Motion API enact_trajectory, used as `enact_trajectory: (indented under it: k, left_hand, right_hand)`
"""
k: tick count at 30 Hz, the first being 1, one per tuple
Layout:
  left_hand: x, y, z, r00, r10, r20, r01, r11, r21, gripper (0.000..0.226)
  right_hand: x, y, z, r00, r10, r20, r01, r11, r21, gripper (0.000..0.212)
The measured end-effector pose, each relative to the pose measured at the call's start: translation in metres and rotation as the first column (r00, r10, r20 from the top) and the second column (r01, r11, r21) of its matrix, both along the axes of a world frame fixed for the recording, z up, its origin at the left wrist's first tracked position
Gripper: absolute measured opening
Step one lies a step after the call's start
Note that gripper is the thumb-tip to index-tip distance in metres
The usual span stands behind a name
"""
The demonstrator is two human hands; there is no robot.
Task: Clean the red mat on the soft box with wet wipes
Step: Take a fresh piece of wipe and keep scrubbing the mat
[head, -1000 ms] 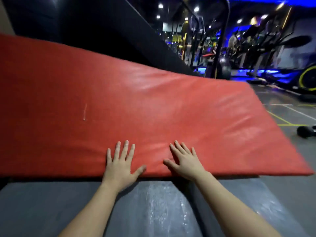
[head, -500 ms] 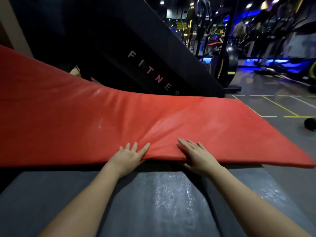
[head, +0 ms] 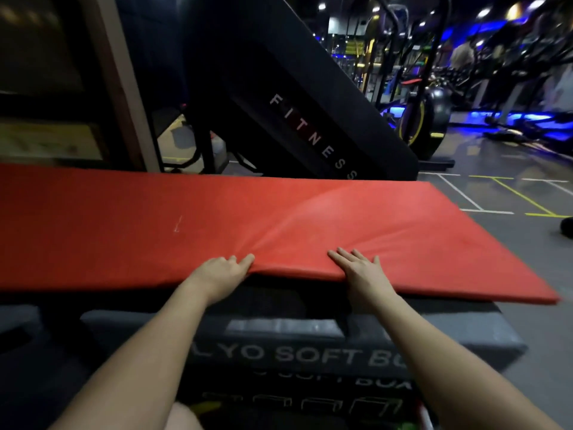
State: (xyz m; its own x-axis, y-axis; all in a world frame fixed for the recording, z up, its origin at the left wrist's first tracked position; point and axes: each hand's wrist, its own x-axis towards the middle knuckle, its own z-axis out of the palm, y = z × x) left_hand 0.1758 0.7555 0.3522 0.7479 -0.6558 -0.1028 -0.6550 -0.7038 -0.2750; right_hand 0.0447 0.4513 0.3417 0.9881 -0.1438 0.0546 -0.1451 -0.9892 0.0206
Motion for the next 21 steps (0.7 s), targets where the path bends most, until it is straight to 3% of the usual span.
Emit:
enact_trajectory:
  k: [6,11,16,21]
  left_hand:
    - [-0.034,0.096,0.006,0.964,0.262,-0.039,-0.264,0.962,-0.066,0.054]
    - [-0.065,0.076,0.008,0.994,0.106,-0.026,-0.108,0.99,-0.09,0.073]
    - [-0.09,0.0,-0.002,0.991,-0.092,-0.1,0.074,0.983,-0.166,0.077]
    - [-0.112,-0.064,-0.023,0.981,-0.164,-0.101,0.148,0.977,-0.152,0.09]
  right_hand:
    - [0.002,0.113,-0.003,0.992,0.108,0.057,-0.114,0.989,0.098,0.073]
    - [-0.022,0.114,-0.004,0.982,0.183,0.051,-0.189,0.963,0.191,0.071]
    - [-0.073,0.044,-0.014,0.997,-0.03,-0.068,0.033,0.999,0.038,0.083]
    - [-0.105,-0.009,-0.025,0.942,-0.332,-0.057,0.331,0.943,-0.019,0.076]
